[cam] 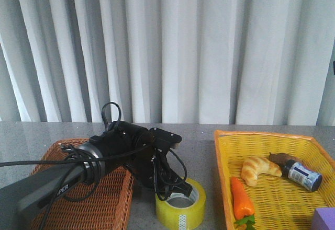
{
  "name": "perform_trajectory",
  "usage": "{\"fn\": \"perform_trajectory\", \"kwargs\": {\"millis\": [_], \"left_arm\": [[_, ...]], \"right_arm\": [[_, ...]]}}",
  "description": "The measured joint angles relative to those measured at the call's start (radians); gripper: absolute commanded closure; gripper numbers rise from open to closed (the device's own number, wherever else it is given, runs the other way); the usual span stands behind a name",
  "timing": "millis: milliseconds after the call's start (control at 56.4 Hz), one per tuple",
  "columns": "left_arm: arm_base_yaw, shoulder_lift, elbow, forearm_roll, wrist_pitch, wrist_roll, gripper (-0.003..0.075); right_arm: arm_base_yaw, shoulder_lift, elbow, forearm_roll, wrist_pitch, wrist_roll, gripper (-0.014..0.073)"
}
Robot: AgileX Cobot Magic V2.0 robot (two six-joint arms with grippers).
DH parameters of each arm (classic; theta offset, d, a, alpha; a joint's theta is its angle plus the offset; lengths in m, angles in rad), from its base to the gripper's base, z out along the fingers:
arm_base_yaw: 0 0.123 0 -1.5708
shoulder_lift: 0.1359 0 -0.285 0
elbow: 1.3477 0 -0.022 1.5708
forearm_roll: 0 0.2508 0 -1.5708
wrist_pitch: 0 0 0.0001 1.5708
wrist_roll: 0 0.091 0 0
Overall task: Transfer tape with both arms
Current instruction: 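Lift the tape roll with the left gripper toward the brown basket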
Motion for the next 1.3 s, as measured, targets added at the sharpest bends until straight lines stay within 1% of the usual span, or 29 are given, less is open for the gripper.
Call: {"fn": "perform_trajectory", "kwargs": {"millis": [284,426,657,834,958,1118,1207,1295], "left_arm": [[0.0,-0.006,0.0,0.001,-0.002,0.0,0.0634],[0.0,-0.044,0.001,0.007,-0.031,0.001,0.0632],[0.0,-0.2,0.001,0.007,-0.125,0.002,0.063],[0.0,-0.331,0.0,0.026,-0.137,0.004,0.0629],[0.0,-0.411,0.0,0.103,-0.102,0.007,0.0629],[0.004,-0.475,0.0,0.278,0.017,-0.011,0.0629],[0.034,-0.491,0.0,0.344,0.071,-0.083,0.0629],[0.091,-0.505,0.011,0.373,0.076,-0.151,0.0629]], "right_arm": [[0.0,0.0,0.0,0.0,0.0,0.0,0.0601],[0.0,0.0,0.0,0.0,0.0,0.0,0.0601],[0.0,0.0,0.0,0.0,0.0,0.0,0.0601],[0.0,0.0,0.0,0.0,0.0,0.0,0.0601],[0.0,0.0,0.0,0.0,0.0,0.0,0.0601],[0.0,0.0,0.0,0.0,0.0,0.0,0.0601],[0.0,0.0,0.0,0.0,0.0,0.0,0.0601],[0.0,0.0,0.0,0.0,0.0,0.0,0.0601]]}}
